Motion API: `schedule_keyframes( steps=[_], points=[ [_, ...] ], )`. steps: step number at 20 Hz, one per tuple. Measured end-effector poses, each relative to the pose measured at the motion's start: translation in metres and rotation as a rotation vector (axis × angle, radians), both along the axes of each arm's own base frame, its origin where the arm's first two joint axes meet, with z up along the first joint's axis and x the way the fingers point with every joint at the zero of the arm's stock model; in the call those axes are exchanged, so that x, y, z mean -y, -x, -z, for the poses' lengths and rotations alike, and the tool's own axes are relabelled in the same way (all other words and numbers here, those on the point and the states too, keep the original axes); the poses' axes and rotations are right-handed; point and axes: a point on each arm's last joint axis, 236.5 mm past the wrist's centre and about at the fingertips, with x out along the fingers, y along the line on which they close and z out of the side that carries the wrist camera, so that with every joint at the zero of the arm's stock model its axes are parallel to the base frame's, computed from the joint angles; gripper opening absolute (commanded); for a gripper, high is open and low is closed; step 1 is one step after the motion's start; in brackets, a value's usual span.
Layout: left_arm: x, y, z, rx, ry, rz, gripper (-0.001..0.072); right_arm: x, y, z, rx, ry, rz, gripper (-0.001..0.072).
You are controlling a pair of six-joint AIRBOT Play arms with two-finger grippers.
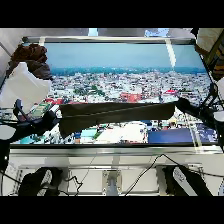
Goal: Fold the shirts.
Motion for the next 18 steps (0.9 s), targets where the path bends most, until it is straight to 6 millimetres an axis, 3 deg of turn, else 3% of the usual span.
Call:
schedule_keyframes(
  steps=[4, 8, 9, 10, 11, 12, 15, 18],
  points=[
    [-0.008, -0.047, 0.004, 0.045, 0.021, -0.015, 0.0011, -0.003, -0.035, 0.016, -0.038, 0.006, -0.060, 0.0018],
    [-0.014, -0.094, 0.015, 0.045, 0.003, 0.013, 0.0013, -0.020, -0.056, 0.064, -0.125, -0.001, -0.105, 0.0019],
    [-0.011, -0.102, 0.022, 0.031, 0.002, 0.030, 0.0041, -0.025, -0.059, 0.076, -0.144, -0.001, -0.113, 0.0020],
    [-0.008, -0.109, 0.030, 0.017, 0.001, 0.044, 0.0303, -0.029, -0.062, 0.088, -0.163, 0.000, -0.121, 0.0028],
    [-0.004, -0.113, 0.040, -0.002, 0.002, 0.058, 0.0522, -0.032, -0.064, 0.096, -0.170, 0.005, -0.123, 0.0147],
    [-0.003, -0.118, 0.046, -0.012, 0.002, 0.060, 0.0511, -0.032, -0.069, 0.099, -0.163, 0.012, -0.112, 0.0318],
    [-0.010, -0.135, 0.048, 0.007, 0.000, 0.032, 0.0505, -0.020, -0.088, 0.089, -0.103, 0.018, -0.043, 0.0348],
    [-0.004, -0.158, 0.020, 0.087, 0.040, 0.034, 0.0464, -0.004, -0.102, 0.066, -0.046, 0.020, -0.005, 0.0374]
  ],
)
